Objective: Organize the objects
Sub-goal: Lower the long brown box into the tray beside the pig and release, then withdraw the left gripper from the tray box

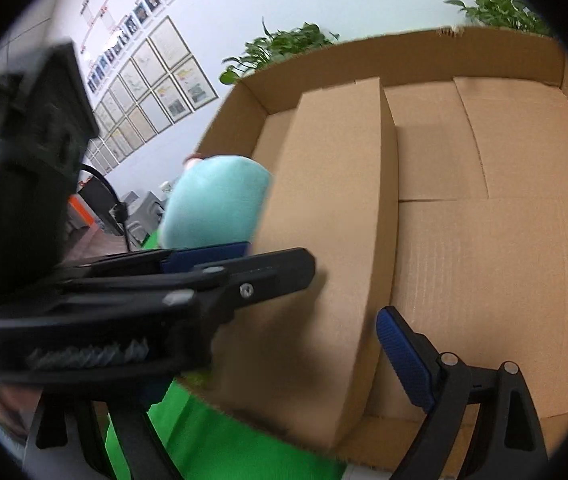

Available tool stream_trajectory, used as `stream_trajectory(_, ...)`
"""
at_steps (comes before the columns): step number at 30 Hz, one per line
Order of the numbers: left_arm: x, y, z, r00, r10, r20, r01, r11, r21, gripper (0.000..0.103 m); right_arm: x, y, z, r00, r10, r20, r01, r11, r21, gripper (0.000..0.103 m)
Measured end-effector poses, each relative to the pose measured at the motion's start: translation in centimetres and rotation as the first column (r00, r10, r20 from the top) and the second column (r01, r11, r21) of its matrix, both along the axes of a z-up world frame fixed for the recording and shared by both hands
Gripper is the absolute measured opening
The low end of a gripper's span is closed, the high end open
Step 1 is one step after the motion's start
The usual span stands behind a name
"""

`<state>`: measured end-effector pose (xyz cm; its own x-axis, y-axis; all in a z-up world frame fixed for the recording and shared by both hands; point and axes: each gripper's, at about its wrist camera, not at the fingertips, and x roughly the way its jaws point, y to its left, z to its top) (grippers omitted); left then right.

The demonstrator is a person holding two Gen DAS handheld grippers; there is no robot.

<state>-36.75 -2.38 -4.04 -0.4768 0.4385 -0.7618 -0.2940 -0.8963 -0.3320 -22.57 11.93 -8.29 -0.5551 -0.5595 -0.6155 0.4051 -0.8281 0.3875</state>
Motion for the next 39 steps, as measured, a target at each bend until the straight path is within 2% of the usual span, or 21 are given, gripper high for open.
stream_trajectory(3, 1.4, -1.1, 1.1, 1.000, 0.022, -0.019, -0.022, 1.000, 0.005, 0.051, 0.7, 1.1, -0.2, 1.000, 0.002, 0.007, -0.002, 1.000, -0.009, 0.088)
stream_trajectory(5, 2.6, -1.6, 1.7, 0.999, 0.036, -0.040, -0.036, 0.999, 0.000, 0.051, 0.1, 1.3, -0.9, 0.999, -0.002, 0.046, 0.002, 1.000, 0.006, 0.056)
stream_trajectory(7, 4.1, -2.1, 2.3, 0.996, 0.047, -0.074, -0.049, 0.998, -0.026, 0.051, -0.1, 1.2, -1.8, 0.998, -0.008, 0.065, 0.005, 0.999, 0.043, 0.042)
stream_trajectory(11, 7.3, -3.1, 3.2, 0.989, 0.061, -0.135, -0.068, 0.997, -0.048, 0.051, 0.3, 1.0, -2.4, 0.999, -0.013, 0.048, 0.011, 0.999, 0.051, 0.042)
stream_trajectory(16, 11.4, -3.5, 4.1, 0.970, 0.078, -0.230, -0.095, 0.993, -0.064, 0.051, 1.3, 1.9, -1.6, 0.999, -0.046, 0.018, 0.045, 0.997, 0.066, 0.042)
stream_trajectory(18, 12.8, -3.6, 4.6, 0.962, 0.080, -0.262, -0.101, 0.993, -0.067, 0.053, 1.4, 2.0, -0.9, 0.999, -0.049, 0.005, 0.049, 0.998, 0.035, 0.049)
stream_trajectory(20, 14.6, -3.6, 5.2, 0.945, 0.083, -0.317, -0.116, 0.989, -0.088, 0.055, 1.4, 1.8, 0.0, 0.997, -0.073, -0.016, 0.073, 0.997, 0.022, 0.081)
stream_trajectory(21, 15.5, -3.6, 5.5, 0.933, 0.088, -0.348, -0.131, 0.986, -0.101, 0.063, 2.4, 2.2, 0.7, 0.994, -0.098, -0.041, 0.099, 0.995, 0.018, 0.085)
stream_trajectory(22, 16.5, -3.5, 5.8, 0.919, 0.097, -0.381, -0.151, 0.982, -0.113, 0.067, 3.1, 2.2, 1.3, 0.993, -0.109, -0.055, 0.110, 0.994, 0.027, 0.085)
stream_trajectory(24, 17.9, -3.2, 6.2, 0.894, 0.119, -0.432, -0.192, 0.973, -0.127, 0.084, 4.1, 2.0, 1.9, 0.989, -0.126, -0.080, 0.131, 0.989, 0.064, 0.088)
stream_trajectory(25, 18.8, -3.0, 6.5, 0.875, 0.134, -0.465, -0.215, 0.969, -0.126, 0.088, 5.6, 2.3, 2.3, 0.984, -0.142, -0.107, 0.152, 0.984, 0.094, 0.092)
stream_trajectory(26, 20.1, -2.8, 6.9, 0.851, 0.152, -0.503, -0.239, 0.964, -0.114, 0.098, 6.0, 2.2, 2.6, 0.980, -0.152, -0.125, 0.166, 0.980, 0.108, 0.098)
stream_trajectory(27, 20.9, -2.8, 7.1, 0.839, 0.163, -0.519, -0.253, 0.961, -0.108, 0.102, 7.6, 2.5, 3.0, 0.973, -0.166, -0.161, 0.187, 0.974, 0.127, 0.101)
stream_trajectory(29, 22.9, -2.3, 7.3, 0.809, 0.187, -0.558, -0.284, 0.954, -0.092, 0.103, 10.1, 2.9, 3.4, 0.956, -0.190, -0.222, 0.230, 0.958, 0.172, 0.103)
stream_trajectory(34, 26.6, -0.2, 7.4, 0.803, 0.184, -0.567, -0.288, 0.953, -0.097, 0.103, 15.3, 4.0, 4.2, 0.926, -0.237, -0.293, 0.312, 0.917, 0.247, 0.103)
stream_trajectory(39, 29.2, 1.4, 7.0, 0.821, 0.180, -0.543, -0.258, 0.964, -0.071, 0.103, 18.7, 4.7, 4.5, 0.904, -0.291, -0.312, 0.375, 0.891, 0.256, 0.103)
